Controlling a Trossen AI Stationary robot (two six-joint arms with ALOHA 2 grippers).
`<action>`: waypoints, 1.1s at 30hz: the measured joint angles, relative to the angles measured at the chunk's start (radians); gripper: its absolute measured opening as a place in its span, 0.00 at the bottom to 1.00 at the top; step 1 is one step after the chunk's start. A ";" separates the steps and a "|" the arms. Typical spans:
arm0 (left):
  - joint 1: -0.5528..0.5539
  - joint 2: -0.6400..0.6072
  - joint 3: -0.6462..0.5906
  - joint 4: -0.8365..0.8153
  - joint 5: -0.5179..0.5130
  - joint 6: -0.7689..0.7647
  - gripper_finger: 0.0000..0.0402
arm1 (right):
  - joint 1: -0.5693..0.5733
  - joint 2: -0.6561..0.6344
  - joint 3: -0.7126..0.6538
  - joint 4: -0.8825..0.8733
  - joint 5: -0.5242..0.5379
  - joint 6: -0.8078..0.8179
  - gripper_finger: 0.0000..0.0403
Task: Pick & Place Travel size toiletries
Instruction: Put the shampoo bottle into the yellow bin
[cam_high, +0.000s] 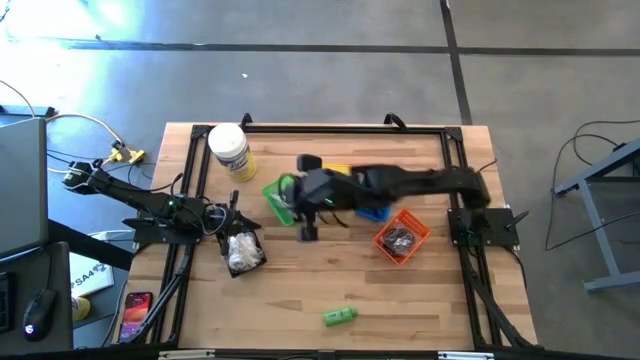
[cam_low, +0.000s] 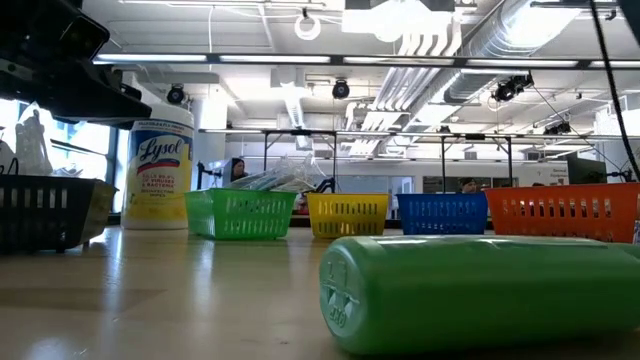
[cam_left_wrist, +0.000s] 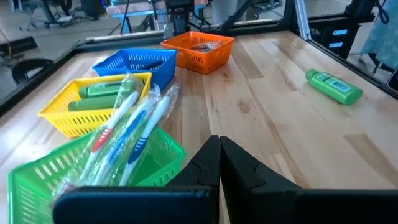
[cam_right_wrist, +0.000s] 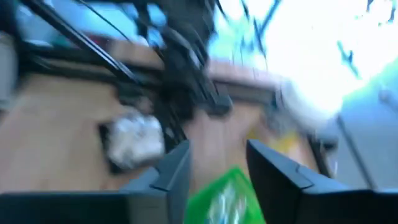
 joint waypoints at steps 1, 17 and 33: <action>0.000 0.000 0.000 0.000 0.000 -0.009 0.00 | 0.021 -0.019 0.000 0.020 0.001 -0.021 0.34; 0.000 0.000 0.000 0.001 0.000 -0.051 0.00 | 0.262 -0.441 -0.376 0.321 0.052 -0.048 0.01; 0.000 0.001 0.000 0.023 -0.008 -0.048 0.00 | 0.274 -0.985 -1.521 1.107 0.079 0.121 0.01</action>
